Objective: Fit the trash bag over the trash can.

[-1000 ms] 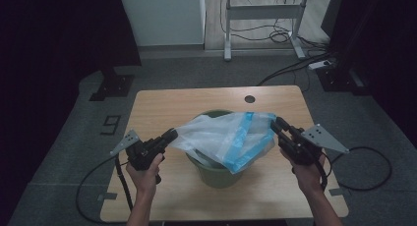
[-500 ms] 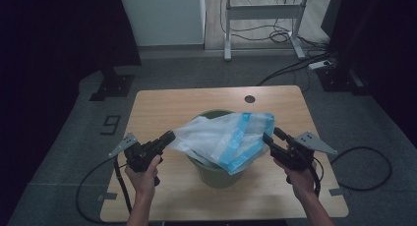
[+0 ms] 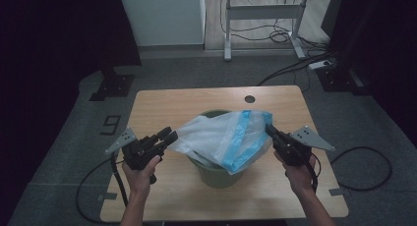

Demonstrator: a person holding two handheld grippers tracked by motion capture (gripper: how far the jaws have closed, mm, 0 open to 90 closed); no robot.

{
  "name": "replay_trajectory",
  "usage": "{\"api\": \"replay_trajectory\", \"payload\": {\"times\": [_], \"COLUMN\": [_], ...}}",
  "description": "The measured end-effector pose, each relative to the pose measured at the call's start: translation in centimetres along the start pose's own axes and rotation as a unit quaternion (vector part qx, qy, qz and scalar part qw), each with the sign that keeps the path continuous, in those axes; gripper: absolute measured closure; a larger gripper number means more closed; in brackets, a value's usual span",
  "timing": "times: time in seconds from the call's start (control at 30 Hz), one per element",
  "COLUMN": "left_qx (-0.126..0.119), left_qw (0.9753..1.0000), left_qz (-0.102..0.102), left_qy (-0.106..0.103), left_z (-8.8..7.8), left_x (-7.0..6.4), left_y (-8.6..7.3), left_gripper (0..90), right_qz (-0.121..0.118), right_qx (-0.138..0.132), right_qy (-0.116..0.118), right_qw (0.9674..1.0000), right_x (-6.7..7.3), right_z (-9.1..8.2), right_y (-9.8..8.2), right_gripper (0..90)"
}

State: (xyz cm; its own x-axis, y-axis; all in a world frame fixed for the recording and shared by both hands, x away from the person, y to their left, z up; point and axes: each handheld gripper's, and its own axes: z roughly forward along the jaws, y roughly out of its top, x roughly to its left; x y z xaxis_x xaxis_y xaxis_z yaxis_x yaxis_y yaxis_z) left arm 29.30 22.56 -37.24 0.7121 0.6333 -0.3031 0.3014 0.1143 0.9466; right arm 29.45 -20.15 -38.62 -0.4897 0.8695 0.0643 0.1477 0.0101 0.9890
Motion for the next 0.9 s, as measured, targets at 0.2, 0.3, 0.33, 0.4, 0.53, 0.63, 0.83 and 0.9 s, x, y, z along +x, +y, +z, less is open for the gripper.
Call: {"api": "replay_trajectory", "payload": {"times": [0.2, 0.3, 0.33, 0.4, 0.53, 0.63, 0.83, 0.9], "left_qx": [0.051, 0.085, 0.097, 0.118, 0.153, 0.16, 0.118, 0.107], "left_qw": [0.9983, 0.9952, 0.9937, 0.9909, 0.984, 0.9831, 0.989, 0.9907], "left_qz": [0.026, 0.042, 0.049, 0.061, 0.09, 0.089, 0.089, 0.084], "left_qy": [-0.006, -0.022, -0.027, -0.026, -0.015, -0.011, 0.012, 0.013], "left_z": [1.8, 3.1, 3.6, 4.5, 6.0, 6.7, 6.7, 6.6], "left_x": [-0.4, -0.5, -0.6, -0.8, -1.3, -1.6, -1.9, -1.7], "left_y": [2.1, 2.7, 2.9, 3.2, 3.5, 3.5, 3.4, 3.4], "left_gripper": [42.7, 38.7, 38.3, 38.3, 56.3, 75.8, 89.2, 89.4], "right_qz": [-0.021, -0.026, -0.028, -0.033, -0.042, -0.043, -0.045, -0.047], "right_qx": [-0.013, -0.016, -0.017, -0.018, -0.02, -0.021, -0.019, -0.018], "right_qy": [0.003, 0.007, 0.008, 0.01, 0.014, 0.017, 0.013, 0.01], "right_qw": [0.9997, 0.9995, 0.9994, 0.9992, 0.9988, 0.9987, 0.9987, 0.9987], "right_x": [0.5, 0.8, 0.9, 1.1, 1.5, 1.7, 1.5, 1.3], "right_z": [-0.2, -0.1, -0.1, 0.0, 0.2, 0.2, 0.1, -0.1], "right_y": [1.7, 2.2, 2.3, 2.5, 2.8, 2.9, 2.8, 2.8], "right_gripper": [88.9, 88.9, 88.9, 88.9, 88.9, 88.9, 88.9, 88.9]}}
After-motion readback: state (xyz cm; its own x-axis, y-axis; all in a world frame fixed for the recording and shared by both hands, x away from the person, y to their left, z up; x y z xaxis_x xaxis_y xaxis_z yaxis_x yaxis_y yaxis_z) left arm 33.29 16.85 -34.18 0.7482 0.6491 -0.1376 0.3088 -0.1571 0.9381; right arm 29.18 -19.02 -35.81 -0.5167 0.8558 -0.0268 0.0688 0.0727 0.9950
